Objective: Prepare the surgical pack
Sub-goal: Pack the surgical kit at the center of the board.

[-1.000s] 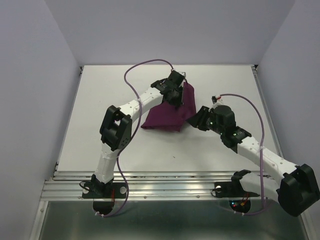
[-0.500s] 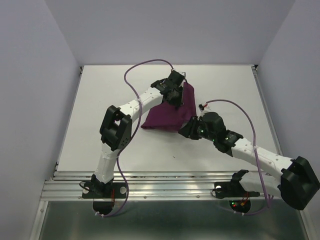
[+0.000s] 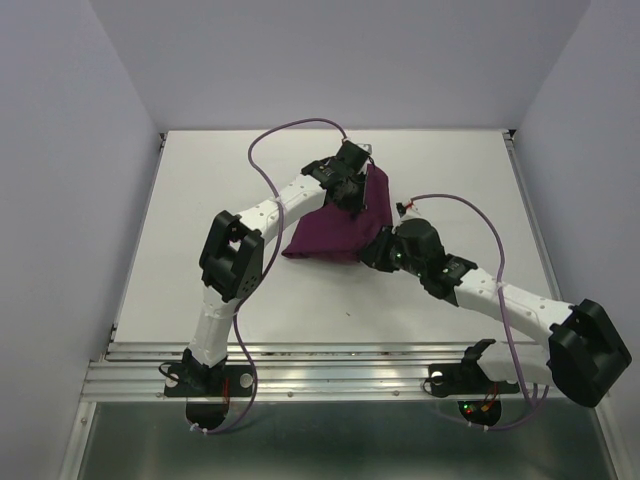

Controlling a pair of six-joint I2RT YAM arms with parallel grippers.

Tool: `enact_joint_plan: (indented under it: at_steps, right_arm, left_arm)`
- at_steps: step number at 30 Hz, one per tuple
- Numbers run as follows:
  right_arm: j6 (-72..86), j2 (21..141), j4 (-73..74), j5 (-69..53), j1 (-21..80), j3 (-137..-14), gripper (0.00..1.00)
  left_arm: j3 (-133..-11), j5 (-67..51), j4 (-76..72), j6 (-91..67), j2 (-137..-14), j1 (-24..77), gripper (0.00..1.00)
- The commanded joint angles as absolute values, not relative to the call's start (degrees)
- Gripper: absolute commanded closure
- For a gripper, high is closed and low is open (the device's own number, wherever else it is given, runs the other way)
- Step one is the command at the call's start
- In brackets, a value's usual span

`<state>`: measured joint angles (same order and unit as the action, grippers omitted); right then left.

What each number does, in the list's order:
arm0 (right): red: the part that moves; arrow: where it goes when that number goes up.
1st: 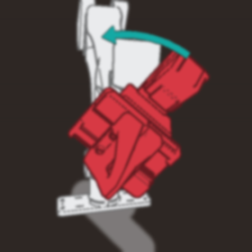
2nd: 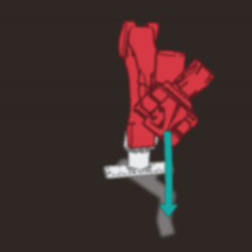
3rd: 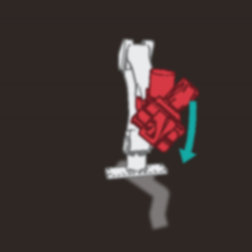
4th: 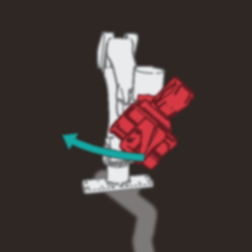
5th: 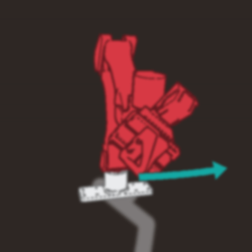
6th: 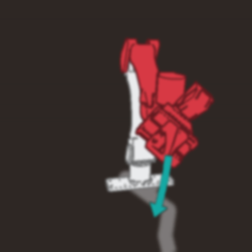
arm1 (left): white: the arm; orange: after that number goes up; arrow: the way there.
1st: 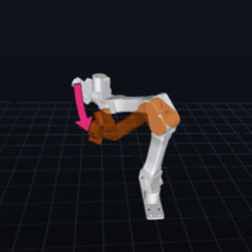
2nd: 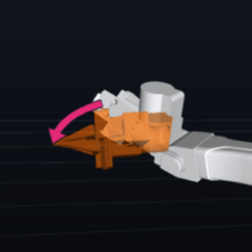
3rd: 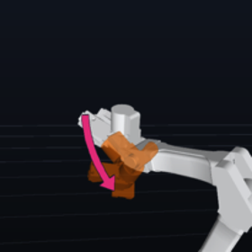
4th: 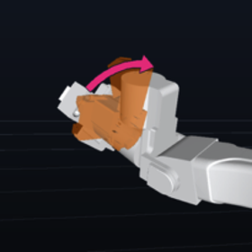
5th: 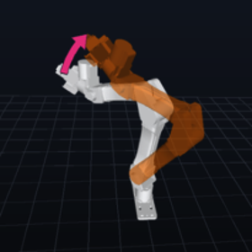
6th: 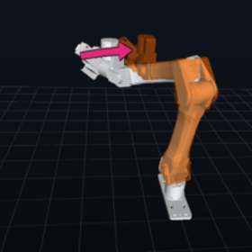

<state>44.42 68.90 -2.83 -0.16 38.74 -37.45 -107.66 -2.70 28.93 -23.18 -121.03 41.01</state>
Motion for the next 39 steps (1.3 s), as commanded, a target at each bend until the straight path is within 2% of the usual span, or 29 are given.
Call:
enact_joint_plan:
  at_steps: [1,5,10,14,16,17,19,22,24,39]
  right_arm:
    - [44.4,65.8,-7.8,1.4,39.3,-38.2,0.75]
    - [43.6,66.3,-6.6,2.5,39.3,-38.9,0.64]
    - [44.1,67.4,-8.3,1.8,39.3,-39.0,0.59]
    - [44.0,69.3,-8.3,2.9,39.3,-39.9,0.59]
    - [44.0,70.1,-9.0,3.3,39.3,-40.0,0.61]
    - [44.0,70.6,-9.3,3.9,39.3,-40.0,0.66]
    - [44.1,71.3,-9.7,4.8,39.3,-40.1,0.70]
    - [44.8,71.7,-10.1,7.3,39.3,-39.8,0.88]
    - [44.8,72.1,-10.7,9.6,39.3,-39.6,0.93]
    - [45.4,82.4,-15.5,11.2,39.3,-39.7,0.95]
  left_arm:
    - [-110.5,-2.4,24.7,-23.3,-116.2,40.7,1.00]
    - [-110.5,-2.6,24.4,-23.3,-116.2,40.7,1.00]
    - [-110.5,-2.7,24.4,-23.2,-116.1,40.6,1.00]
    - [-110.4,-2.8,24.5,-23.2,-115.9,40.7,1.00]
    - [-110.2,-2.9,24.5,-23.2,-115.8,40.7,1.00]
    - [-110.1,-2.9,24.4,-23.1,-115.7,40.7,1.00]
    - [-110.1,-2.9,24.5,-23.1,-115.5,40.7,1.00]
    - [-109.9,-2.9,24.3,-22.9,-115.1,40.7,1.00]
    - [-109.5,-3.1,24.4,-22.9,-114.8,40.7,1.00]
    - [-107.3,-4.7,22.7,-23.6,-112.9,40.7,1.00]
